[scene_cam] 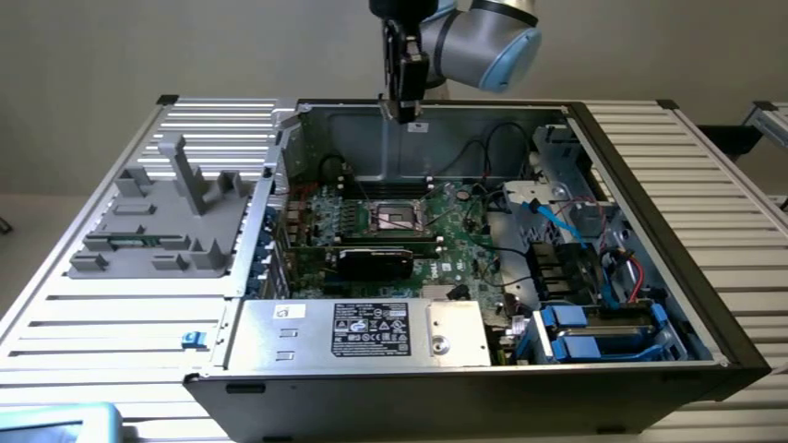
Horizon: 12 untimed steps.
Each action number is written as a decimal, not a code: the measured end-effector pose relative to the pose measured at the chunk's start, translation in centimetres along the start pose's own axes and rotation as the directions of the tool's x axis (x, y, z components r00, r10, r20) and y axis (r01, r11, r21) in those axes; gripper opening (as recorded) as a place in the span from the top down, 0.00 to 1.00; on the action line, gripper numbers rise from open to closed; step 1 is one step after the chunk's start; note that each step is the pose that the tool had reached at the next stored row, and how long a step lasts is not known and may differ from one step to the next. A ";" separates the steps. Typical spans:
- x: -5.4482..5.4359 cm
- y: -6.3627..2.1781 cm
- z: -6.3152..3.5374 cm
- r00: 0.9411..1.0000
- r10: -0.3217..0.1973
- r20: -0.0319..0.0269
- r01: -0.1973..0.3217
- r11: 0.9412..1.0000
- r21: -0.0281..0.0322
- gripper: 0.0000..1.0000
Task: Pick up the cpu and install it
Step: 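Place the cpu into insertion slot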
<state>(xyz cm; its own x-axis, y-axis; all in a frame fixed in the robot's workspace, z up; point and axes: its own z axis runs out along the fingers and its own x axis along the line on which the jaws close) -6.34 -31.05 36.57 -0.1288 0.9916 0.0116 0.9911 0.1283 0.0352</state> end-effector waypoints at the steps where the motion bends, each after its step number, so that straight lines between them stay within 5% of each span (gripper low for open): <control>1: 0.0 0.00 0.01 1.000 0.016 0.001 -0.016 1.000 0.000 0.45; 12: 0.0 0.00 0.04 0.988 0.155 0.005 -0.155 0.988 -0.002 0.45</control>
<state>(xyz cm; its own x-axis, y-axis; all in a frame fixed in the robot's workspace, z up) -6.34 -31.05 36.52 0.0264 0.9996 0.0116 0.9990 -0.0268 0.0352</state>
